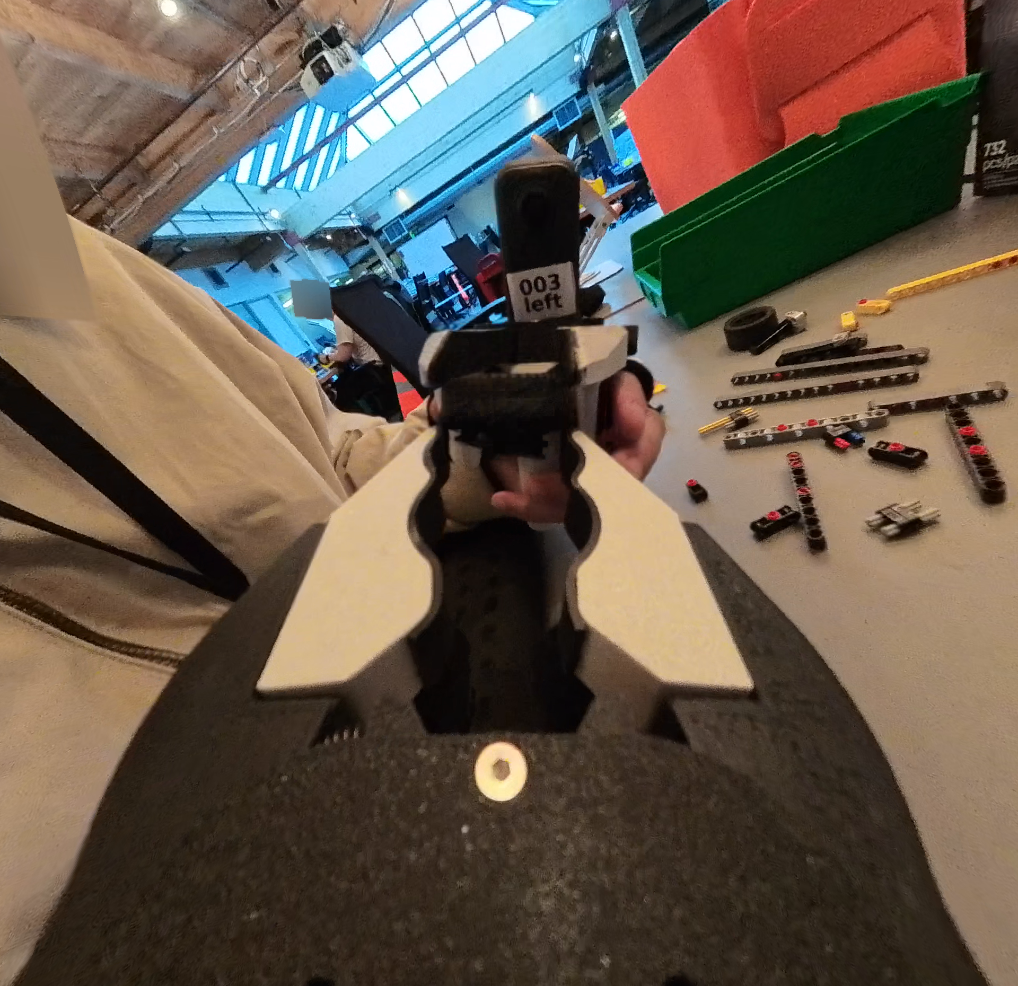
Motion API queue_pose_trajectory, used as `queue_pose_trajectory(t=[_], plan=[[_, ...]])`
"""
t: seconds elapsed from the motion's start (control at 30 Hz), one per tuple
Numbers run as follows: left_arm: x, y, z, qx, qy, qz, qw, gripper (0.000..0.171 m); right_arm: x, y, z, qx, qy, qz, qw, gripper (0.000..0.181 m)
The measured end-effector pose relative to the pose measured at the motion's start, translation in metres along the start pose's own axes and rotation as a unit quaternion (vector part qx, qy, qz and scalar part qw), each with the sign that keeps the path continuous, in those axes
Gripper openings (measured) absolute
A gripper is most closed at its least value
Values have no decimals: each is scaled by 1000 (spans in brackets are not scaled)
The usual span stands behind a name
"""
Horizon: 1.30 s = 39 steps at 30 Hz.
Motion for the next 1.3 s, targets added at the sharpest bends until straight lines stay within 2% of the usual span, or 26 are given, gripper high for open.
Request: queue_pose_trajectory(t=[0.03,0.27,0.4,0.5,0.57,0.7,0.73,0.77,0.87,0.9,0.97,1.03,1.07,1.13,1.2,1.3], plan=[[1,0,-2,-8,4,-4,1000,39,0,-1,2,9,-5,0,1000,32],[5,-3,-7,-22,11,-24,999,42,-2,-4,9,42,-21,5,999,32],[11,-3,-10,-20,-18,-36,999,43,-1,-6,14,80,-64,5,995,32],[13,-4,-15,-36,-2,-51,998,42,-2,-7,20,80,-41,6,996,32],[13,-5,-16,-50,32,-52,997,42,-2,-8,22,65,-12,11,998,33],[13,-7,-22,-83,85,-65,991,42,1,-9,27,5,120,13,993,43],[13,-8,-24,-94,101,-73,988,41,-4,-11,20,-40,145,23,988,55],[16,-9,-26,-104,121,-84,984,42,-8,-14,15,-75,175,33,981,57],[29,-4,-23,-107,190,-131,967,42,-9,-17,29,-53,212,43,975,58],[35,-1,-20,-104,221,-150,958,42,-9,-17,30,-49,214,43,975,57],[46,3,-16,-103,272,-181,940,42,-4,-19,40,-18,222,34,974,22],[52,2,-24,-136,301,-206,921,38,0,-22,52,36,201,20,979,14],[50,-2,-31,-160,302,-208,917,17,1,-25,58,79,172,16,982,14],[43,-8,-40,-179,237,-191,936,24,-5,-34,67,147,110,33,982,14],[45,-7,-39,-142,126,-179,965,40,-13,-33,56,113,99,53,987,14],[46,-3,-32,-98,37,-158,982,40,-25,-34,44,99,52,88,990,14]])
Point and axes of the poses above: each gripper's, where its closed fingertips meet, y out along the fingers, x out of its underside, z = x × y across the jaws, the point moved 2 cm from there along -y, back along the fingers, and after that the axes turned 13 degrees about y, right-handed, at the moved point
